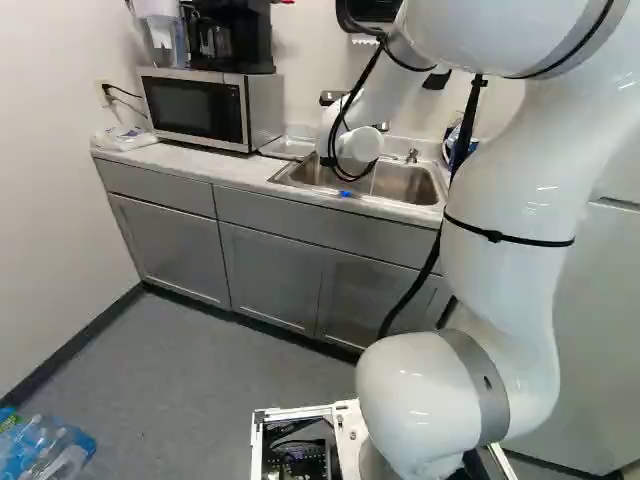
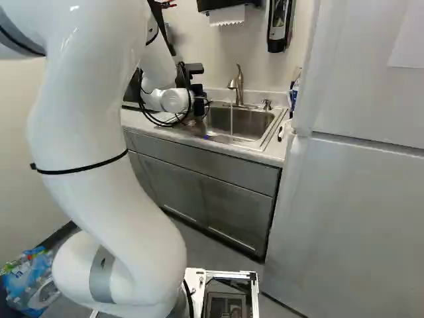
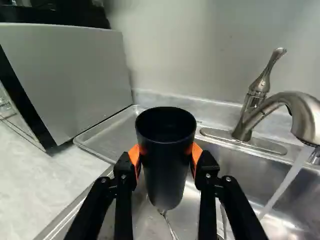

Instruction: Rinse the cup and place it in the tray

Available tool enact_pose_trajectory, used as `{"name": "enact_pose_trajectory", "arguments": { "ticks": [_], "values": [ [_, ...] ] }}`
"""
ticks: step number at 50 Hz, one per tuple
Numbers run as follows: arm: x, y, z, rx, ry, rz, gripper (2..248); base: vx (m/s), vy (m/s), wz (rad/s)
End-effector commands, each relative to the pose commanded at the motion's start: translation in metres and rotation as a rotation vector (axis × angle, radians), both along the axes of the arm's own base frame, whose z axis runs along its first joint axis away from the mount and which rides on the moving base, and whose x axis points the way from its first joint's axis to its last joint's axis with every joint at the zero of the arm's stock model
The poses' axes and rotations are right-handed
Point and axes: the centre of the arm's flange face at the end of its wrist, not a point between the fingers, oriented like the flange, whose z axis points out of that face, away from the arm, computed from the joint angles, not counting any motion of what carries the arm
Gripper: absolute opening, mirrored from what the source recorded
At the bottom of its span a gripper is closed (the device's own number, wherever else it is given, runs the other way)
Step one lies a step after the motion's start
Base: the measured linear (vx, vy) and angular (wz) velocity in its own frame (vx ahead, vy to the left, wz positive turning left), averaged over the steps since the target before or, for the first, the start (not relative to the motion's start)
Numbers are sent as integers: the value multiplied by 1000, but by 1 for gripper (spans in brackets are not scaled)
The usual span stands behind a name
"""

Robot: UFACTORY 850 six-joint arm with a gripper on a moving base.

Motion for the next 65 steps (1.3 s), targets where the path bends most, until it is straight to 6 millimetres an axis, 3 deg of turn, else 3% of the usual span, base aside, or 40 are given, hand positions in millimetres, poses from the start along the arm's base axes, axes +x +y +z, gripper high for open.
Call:
{"name": "enact_pose_trajectory", "arguments": {
  "ticks": [34, 49, 65],
  "values": [
    [-2, 15, 37, 3, -66, 27, 119, 0, 0, 0],
    [-2, 23, 37, 9, -66, 40, 119, 0, 0, 0],
    [-2, 23, 37, 150, -58, 20, 119, 0, 0, 0]
  ]
}}
